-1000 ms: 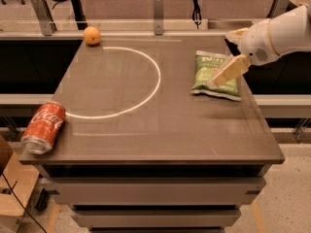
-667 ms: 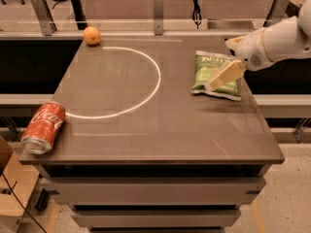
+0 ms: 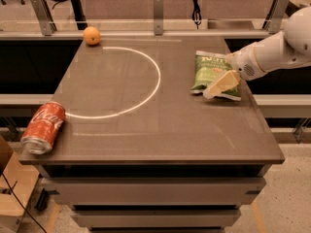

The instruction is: Move green jalapeno chip bag near coke can

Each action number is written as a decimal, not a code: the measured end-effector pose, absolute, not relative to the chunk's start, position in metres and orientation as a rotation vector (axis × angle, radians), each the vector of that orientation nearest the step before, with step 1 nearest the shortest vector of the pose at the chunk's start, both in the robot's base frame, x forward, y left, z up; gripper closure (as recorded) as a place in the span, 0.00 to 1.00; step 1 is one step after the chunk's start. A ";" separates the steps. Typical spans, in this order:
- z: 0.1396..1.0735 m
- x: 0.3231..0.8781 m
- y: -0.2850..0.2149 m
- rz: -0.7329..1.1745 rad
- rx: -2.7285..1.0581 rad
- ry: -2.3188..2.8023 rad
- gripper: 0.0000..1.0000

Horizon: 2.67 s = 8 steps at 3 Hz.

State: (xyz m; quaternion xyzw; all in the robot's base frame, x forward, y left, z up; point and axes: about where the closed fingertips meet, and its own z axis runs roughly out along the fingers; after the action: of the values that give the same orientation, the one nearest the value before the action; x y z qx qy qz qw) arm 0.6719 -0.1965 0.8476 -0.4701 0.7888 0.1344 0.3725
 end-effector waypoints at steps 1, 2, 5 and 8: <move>0.846 0.674 -0.196 0.337 -1.227 2.025 0.19; 0.858 0.674 -0.188 0.303 -1.290 1.998 0.42; 0.904 0.671 -0.152 0.240 -1.417 1.924 1.00; 1.008 0.649 -0.083 0.142 -1.572 1.712 1.00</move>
Offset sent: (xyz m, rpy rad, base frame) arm 0.0006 0.0143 0.0313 -0.1078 -0.0597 0.0933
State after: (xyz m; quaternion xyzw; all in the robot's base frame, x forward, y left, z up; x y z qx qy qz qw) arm 0.6485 -0.0828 1.0085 -0.6200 0.6754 0.0562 0.3954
